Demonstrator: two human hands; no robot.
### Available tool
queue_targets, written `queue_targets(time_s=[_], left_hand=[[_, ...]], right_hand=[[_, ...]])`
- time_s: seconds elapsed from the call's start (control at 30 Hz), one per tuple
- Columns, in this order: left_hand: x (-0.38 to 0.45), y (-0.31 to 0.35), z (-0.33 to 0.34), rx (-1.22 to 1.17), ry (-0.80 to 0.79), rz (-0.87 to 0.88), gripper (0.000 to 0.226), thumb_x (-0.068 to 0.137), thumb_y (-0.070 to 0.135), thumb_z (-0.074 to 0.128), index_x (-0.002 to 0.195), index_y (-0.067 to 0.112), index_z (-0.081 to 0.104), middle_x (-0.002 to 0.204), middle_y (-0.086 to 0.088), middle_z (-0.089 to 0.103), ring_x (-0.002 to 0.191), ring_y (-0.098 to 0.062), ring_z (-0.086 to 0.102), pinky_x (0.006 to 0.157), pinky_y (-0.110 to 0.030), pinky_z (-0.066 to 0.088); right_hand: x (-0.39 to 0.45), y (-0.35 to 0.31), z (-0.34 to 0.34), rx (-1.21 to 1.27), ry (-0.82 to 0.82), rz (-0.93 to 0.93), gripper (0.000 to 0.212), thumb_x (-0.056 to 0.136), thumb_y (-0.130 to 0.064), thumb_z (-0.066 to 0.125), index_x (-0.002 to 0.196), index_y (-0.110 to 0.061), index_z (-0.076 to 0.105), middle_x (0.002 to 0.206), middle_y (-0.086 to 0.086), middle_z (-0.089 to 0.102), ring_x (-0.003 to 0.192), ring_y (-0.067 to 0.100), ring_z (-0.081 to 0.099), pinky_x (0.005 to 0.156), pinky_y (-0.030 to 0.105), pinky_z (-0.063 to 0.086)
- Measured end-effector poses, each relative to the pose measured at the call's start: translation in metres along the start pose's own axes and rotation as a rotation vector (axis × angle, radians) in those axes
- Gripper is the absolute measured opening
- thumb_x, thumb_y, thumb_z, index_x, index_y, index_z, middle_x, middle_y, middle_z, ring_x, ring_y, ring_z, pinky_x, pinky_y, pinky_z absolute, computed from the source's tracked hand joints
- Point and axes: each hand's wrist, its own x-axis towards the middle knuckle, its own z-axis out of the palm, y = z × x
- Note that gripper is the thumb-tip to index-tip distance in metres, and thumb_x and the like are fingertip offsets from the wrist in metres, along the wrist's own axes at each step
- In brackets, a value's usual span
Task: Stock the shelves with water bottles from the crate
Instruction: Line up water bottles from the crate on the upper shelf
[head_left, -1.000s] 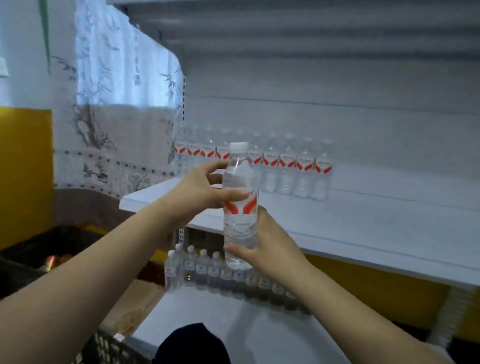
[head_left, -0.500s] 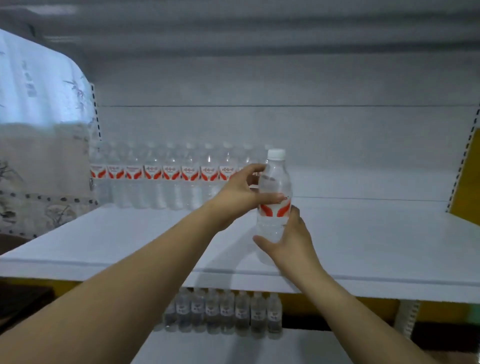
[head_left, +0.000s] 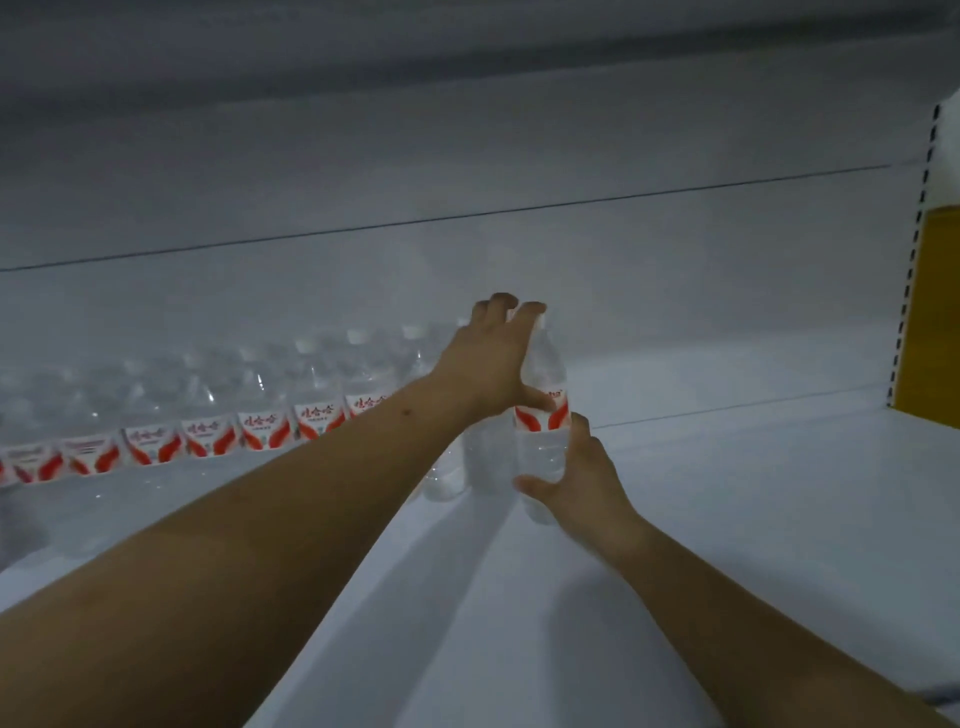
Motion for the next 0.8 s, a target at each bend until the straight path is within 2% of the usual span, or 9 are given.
queue_targets(time_s=[0.13,0.23,0.37,0.57,0.7,0.8], left_hand=[[0.026,-0.009,0.013,0.269,0.031,0.087,0.106,0.07,0.06,0.077,0.15,0.012,0.026,0.149,-0.008,0.036,0.135,-0.026,0.039,0.113,-0.038,0.028],[0.039,-0.021,0.021,0.372,0.054,0.075,0.106,0.068,0.065,0.075,0.148,0.011,0.028,0.147,-0.008,0.04,0.134,-0.027,0.04,0.116,-0.041,0.024],[0.048,-0.036,0.035,0.39,0.097,0.068,0.108,0.069,0.065,0.073,0.151,0.015,0.023,0.151,-0.005,0.035,0.138,-0.027,0.033,0.116,-0.043,0.022],[0.049,-0.045,0.045,0.382,0.155,0.073,0.108,0.068,0.066,0.073,0.15,0.018,0.023,0.147,-0.006,0.032,0.131,-0.028,0.035,0.109,-0.04,0.028],[0.047,-0.042,0.043,0.412,0.11,0.058,0.118,0.069,0.063,0.075,0.155,0.015,0.01,0.152,-0.006,0.028,0.137,-0.029,0.032,0.113,-0.04,0.023],[0.037,-0.038,0.026,0.344,0.016,0.009,0.124,0.072,0.063,0.073,0.156,0.016,-0.006,0.161,-0.009,0.013,0.148,-0.032,0.012,0.121,-0.043,0.01]], right_hand=[[0.025,0.002,0.008,-0.112,0.036,0.071,0.091,0.071,-0.045,0.083,0.14,-0.022,0.028,0.125,0.011,0.044,0.115,0.031,0.053,0.1,0.045,0.048],[0.043,0.002,0.011,-0.155,0.003,0.06,0.088,0.071,-0.04,0.084,0.137,-0.015,0.032,0.124,0.013,0.045,0.113,0.032,0.056,0.095,0.039,0.05],[0.06,0.002,0.023,-0.164,0.017,0.043,0.078,0.073,-0.036,0.084,0.131,-0.008,0.04,0.123,0.012,0.048,0.11,0.028,0.058,0.088,0.031,0.047],[0.073,0.01,0.026,-0.229,-0.009,0.028,0.078,0.073,-0.038,0.083,0.129,-0.004,0.041,0.121,0.012,0.047,0.106,0.026,0.057,0.08,0.024,0.038],[0.069,0.008,0.027,-0.223,-0.048,0.075,0.081,0.073,-0.037,0.083,0.131,-0.004,0.038,0.125,0.013,0.047,0.11,0.026,0.056,0.082,0.026,0.041],[0.058,0.004,0.02,-0.234,-0.082,0.124,0.094,0.072,-0.041,0.083,0.14,-0.003,0.03,0.132,0.016,0.046,0.118,0.03,0.053,0.091,0.034,0.046]])
